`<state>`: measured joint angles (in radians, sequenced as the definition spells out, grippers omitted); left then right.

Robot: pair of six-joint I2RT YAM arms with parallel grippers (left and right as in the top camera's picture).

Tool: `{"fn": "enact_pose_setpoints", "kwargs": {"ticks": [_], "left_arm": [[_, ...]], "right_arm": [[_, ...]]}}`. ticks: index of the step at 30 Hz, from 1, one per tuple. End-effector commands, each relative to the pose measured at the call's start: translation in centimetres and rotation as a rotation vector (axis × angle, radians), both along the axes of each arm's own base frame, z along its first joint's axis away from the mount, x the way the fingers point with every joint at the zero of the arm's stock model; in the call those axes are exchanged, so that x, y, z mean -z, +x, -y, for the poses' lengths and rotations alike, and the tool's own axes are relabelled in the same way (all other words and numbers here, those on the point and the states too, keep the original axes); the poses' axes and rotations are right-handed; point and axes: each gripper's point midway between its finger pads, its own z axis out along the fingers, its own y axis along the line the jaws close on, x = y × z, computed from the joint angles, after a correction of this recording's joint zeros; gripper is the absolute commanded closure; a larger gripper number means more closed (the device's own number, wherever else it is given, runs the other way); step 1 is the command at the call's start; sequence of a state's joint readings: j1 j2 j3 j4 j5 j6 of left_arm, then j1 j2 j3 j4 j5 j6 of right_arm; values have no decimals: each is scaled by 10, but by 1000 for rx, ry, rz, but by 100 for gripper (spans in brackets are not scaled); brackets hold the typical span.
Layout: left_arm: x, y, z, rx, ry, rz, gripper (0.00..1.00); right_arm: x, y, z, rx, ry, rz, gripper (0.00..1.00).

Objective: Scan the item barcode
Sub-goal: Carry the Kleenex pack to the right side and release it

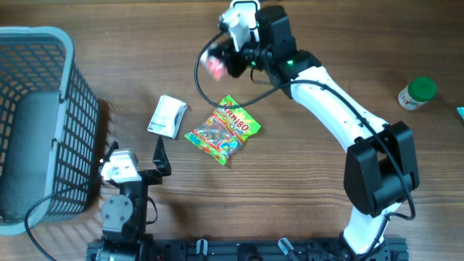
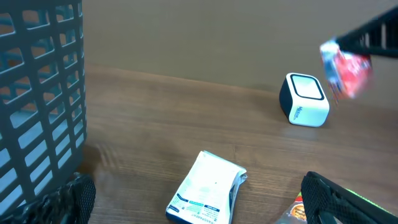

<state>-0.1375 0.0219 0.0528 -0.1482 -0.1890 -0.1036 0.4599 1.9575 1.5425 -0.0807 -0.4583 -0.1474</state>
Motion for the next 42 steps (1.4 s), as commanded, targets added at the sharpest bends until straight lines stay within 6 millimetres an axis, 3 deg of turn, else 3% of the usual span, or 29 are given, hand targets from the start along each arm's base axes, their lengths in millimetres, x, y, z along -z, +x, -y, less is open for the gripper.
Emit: {"fn": "enact_pose_setpoints", "kwargs": {"ticks": [1, 5, 8, 13, 18, 21, 24, 29, 32, 34, 38, 40, 42], "left_arm": [[2, 0, -1, -7, -8, 0, 0], [2, 0, -1, -7, -8, 0, 0], [2, 0, -1, -7, -8, 1, 0], [2, 0, -1, -7, -8, 0, 0], [2, 0, -1, -7, -8, 0, 0], [2, 0, -1, -7, -8, 0, 0], [2, 0, -1, -7, -8, 0, 0], [2, 0, -1, -7, -8, 0, 0], [2, 0, -1, -7, -8, 1, 0], [2, 0, -1, -7, -8, 0, 0], [2, 0, -1, -7, -8, 0, 0], [2, 0, -1, -7, -8, 0, 0], [2, 0, -1, -7, -8, 0, 0]], "right_arm": [[-23, 51, 40, 189, -327, 408, 95], [-36, 85, 59, 315, -494, 648, 95], [-39, 103, 59, 371, -525, 791, 95], [-6, 121, 55, 368, -644, 935, 95], [45, 130, 54, 301, -807, 986, 95], [52, 130, 53, 303, -791, 971, 95], [47, 131, 56, 357, -743, 949, 95], [-1, 133, 91, 655, -631, 918, 96], [-38, 129, 134, 854, -689, 895, 96], [-48, 129, 169, 941, -814, 871, 96], [-48, 125, 292, 1191, -1112, 712, 96], [-38, 120, 343, 1277, -1182, 610, 96], [-16, 108, 412, 1383, -1236, 452, 96]]}}
